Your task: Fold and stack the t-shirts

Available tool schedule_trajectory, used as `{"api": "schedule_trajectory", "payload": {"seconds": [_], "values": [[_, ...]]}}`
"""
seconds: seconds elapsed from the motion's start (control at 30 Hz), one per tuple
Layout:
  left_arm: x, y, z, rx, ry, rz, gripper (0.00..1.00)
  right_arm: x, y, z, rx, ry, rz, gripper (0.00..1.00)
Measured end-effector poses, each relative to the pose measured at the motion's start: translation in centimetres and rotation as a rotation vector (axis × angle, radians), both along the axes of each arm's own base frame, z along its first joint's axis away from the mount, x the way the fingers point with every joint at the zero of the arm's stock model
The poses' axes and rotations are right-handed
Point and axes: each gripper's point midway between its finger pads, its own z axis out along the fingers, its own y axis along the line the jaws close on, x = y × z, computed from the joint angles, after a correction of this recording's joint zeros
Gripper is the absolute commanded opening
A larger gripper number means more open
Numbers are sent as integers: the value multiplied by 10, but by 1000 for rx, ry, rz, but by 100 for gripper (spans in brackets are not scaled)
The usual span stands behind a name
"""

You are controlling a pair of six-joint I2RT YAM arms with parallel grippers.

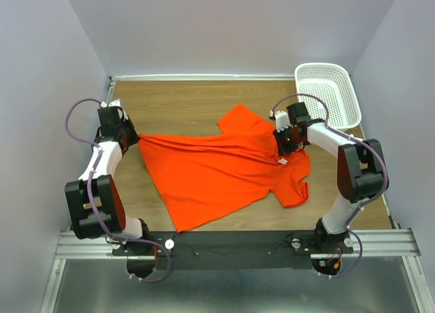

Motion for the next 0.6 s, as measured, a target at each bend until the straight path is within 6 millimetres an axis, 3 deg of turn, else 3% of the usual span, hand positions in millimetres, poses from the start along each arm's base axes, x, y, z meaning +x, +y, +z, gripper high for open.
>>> {"api": "schedule_trajectory", "payload": {"seconds": [0.13,0.17,0.27,0.33,0.43,0.53,0.6], "values": [[1,-2,1,-8,-5,-11,0,-11,-6,24,-20,-27,37,53],[1,-3,1,-10,-5,-13,0,-7,-6,35,-26,-45,45,71],[0,-4,0,-16,-5,-18,0,22,0,70,-15,-139,68,100],[0,-5,0,-17,-5,-20,0,48,12,98,26,-211,92,100],[0,-5,-1,-18,-5,-22,0,80,38,123,133,-269,152,100],[0,-6,-1,-17,-6,-24,0,109,70,112,266,-220,195,100],[0,-6,0,-17,-8,-25,0,135,91,93,354,-175,201,93]]}}
